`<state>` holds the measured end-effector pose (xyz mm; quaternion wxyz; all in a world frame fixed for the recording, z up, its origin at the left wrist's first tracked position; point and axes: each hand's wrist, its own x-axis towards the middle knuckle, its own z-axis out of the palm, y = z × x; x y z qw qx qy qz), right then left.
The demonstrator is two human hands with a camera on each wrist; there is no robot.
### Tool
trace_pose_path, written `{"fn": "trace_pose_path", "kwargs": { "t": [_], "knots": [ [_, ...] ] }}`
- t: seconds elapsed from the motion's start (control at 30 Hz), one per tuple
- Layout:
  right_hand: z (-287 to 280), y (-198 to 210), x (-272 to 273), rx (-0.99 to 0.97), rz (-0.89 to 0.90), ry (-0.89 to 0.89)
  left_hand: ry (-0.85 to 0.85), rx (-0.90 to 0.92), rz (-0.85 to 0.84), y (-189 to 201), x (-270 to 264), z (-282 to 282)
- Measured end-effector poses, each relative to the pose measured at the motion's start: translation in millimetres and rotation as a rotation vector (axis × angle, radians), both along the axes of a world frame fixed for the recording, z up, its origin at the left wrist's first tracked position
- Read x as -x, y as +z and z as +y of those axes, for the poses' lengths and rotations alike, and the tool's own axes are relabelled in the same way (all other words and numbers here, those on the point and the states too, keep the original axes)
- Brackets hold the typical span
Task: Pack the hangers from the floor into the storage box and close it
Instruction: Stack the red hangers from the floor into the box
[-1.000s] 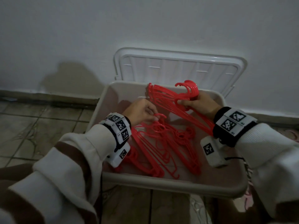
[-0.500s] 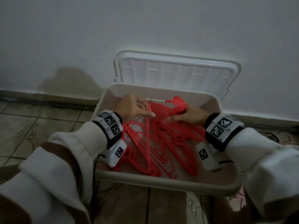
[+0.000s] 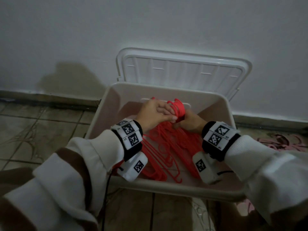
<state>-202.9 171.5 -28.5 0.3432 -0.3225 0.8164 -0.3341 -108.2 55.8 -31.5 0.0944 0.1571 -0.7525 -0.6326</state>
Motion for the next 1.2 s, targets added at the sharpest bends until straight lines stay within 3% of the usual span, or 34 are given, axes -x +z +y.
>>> {"fn": "trace_pose_path", "kwargs": {
  "t": [0.17,0.3,0.5,0.63,0.7,0.87,0.97,1.2],
  "knots": [
    [1,-4,10,0.047,-0.004,-0.073,-0.080,-0.035,-0.032,-8,0,-9],
    [2,-4,18,0.020,0.033,-0.087,-0.098,-0.012,-0.190,-19,1,-19],
    [7,-8,26,-0.075,0.104,-0.083,-0.152,0.245,-0.583,-65,18,-32],
    [8,-11,33,-0.290,0.246,0.006,-0.344,0.671,-0.749,-85,35,-16],
    [6,-13,37,-0.320,0.230,-0.009,-0.427,0.762,-0.802,-94,42,-4],
    [13,-14,46,-0.212,0.145,-0.168,-0.478,0.672,-0.781,-114,53,22],
    [20,-16,49,-0.145,0.032,-0.217,-0.488,0.722,-0.772,-122,49,29],
    [23,-16,51,-0.140,0.024,-0.188,-0.395,0.689,-0.740,-136,50,14]
  ]
}}
